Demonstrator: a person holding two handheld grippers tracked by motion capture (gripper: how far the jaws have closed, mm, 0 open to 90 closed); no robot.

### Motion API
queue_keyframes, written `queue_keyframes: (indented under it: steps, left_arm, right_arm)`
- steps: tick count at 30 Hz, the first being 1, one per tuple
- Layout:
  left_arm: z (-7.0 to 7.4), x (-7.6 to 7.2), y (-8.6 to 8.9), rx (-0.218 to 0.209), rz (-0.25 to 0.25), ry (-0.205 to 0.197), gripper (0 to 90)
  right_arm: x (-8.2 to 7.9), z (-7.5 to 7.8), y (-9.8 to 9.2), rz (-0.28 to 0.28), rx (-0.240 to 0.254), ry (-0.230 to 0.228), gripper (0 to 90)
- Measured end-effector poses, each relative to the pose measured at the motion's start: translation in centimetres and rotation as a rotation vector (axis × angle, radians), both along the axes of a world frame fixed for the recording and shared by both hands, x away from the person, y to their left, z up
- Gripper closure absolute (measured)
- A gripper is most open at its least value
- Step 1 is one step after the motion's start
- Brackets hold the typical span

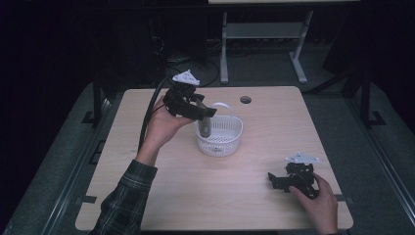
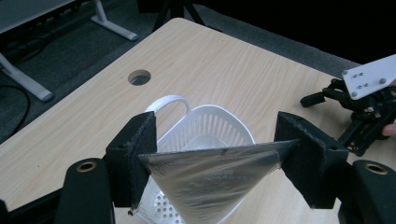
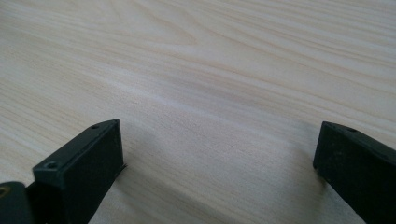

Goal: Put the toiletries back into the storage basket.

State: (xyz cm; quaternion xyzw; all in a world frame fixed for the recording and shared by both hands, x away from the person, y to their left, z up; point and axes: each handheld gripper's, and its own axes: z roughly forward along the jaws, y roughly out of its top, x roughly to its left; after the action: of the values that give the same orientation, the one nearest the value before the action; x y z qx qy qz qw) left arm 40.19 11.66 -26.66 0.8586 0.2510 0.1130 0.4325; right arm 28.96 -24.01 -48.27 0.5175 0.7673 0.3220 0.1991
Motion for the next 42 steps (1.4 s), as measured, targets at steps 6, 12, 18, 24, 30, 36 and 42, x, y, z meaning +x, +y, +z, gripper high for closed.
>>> queue_keyframes:
  steps: [6,12,18,24,30,36,42]
  left_arm:
    - [-0.9,0.5,-0.4,0.014,0.009,-0.001,30.0]
    - [-1.9,1.0,-0.5,0.017,0.024,0.003,30.0]
    - [-2.8,1.2,-0.5,0.035,0.030,0.003,29.9]
    - [-3.5,1.4,-0.7,0.043,0.033,0.004,29.9]
    - [-4.1,1.6,-0.6,0.043,0.043,0.006,29.9]
    - [-4.8,1.7,-0.4,0.046,0.045,0.013,29.9]
    - [-5.4,1.8,-0.5,0.051,0.047,0.021,29.9]
  right_arm:
    - [0.0,0.0,0.0,0.000,0.000,0.000,1.0]
    - [0.0,0.0,0.0,0.000,0.000,0.000,1.0]
    - [0.0,0.0,0.0,0.000,0.000,0.000,1.0]
    - [0.0,0.0,0.0,0.000,0.000,0.000,1.0]
    - [0.0,0.0,0.0,0.000,0.000,0.000,1.0]
    - [0.0,0.0,0.0,0.000,0.000,0.000,1.0]
    - [0.0,0.0,0.0,-0.001,0.000,-0.001,1.0]
